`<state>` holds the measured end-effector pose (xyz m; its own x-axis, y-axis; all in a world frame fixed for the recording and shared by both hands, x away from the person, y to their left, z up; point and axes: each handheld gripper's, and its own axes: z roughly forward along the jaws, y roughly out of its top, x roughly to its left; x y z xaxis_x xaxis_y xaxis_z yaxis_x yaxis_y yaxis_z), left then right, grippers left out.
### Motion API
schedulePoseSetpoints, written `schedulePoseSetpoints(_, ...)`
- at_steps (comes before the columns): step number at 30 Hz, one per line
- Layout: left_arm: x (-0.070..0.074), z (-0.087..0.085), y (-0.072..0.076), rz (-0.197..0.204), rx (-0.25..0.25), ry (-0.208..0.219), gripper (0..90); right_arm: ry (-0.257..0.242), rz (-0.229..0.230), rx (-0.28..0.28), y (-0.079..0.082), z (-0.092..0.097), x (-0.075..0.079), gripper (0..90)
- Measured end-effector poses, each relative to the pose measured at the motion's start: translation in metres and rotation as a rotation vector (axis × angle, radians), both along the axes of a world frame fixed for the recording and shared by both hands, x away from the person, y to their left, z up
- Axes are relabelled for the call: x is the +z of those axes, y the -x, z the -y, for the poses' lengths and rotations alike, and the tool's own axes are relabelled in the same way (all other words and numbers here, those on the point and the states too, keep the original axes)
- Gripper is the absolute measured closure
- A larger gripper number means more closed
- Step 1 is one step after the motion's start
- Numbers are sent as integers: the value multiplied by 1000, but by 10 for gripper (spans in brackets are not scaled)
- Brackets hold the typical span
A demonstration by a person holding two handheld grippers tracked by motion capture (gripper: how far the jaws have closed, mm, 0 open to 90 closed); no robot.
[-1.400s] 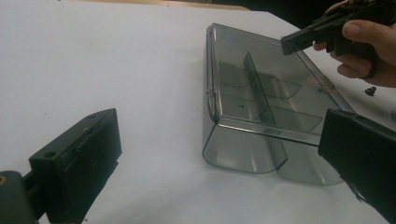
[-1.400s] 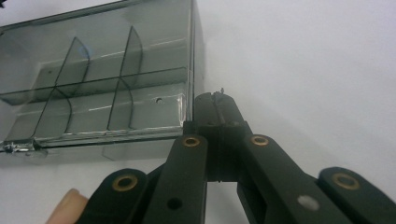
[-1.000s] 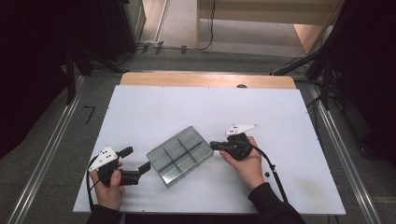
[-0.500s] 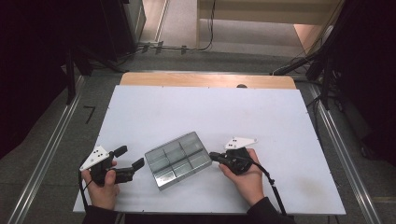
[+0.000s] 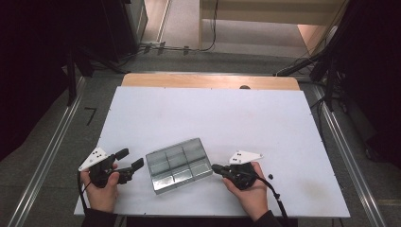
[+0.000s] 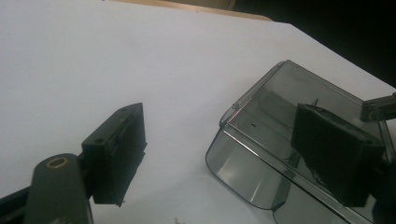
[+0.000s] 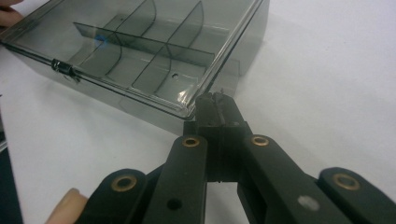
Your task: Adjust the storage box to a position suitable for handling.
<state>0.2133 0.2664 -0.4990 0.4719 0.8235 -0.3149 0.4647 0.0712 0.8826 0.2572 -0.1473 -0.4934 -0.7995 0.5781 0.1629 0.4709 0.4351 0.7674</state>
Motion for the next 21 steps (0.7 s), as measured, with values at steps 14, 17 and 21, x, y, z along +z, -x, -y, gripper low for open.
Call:
schedulePoseSetpoints(14,-3,1,-2,-29,20,-35,437,-9,-1,84,24,-11,-3,881)
schedulePoseSetpoints(17,-3,-2,-1,-37,21,-34,489,-10,3,94,29,-14,-3,881)
schedulePoseSetpoints(21,-5,-2,-1,-52,33,-46,568,-17,3,107,30,-16,-4,882)
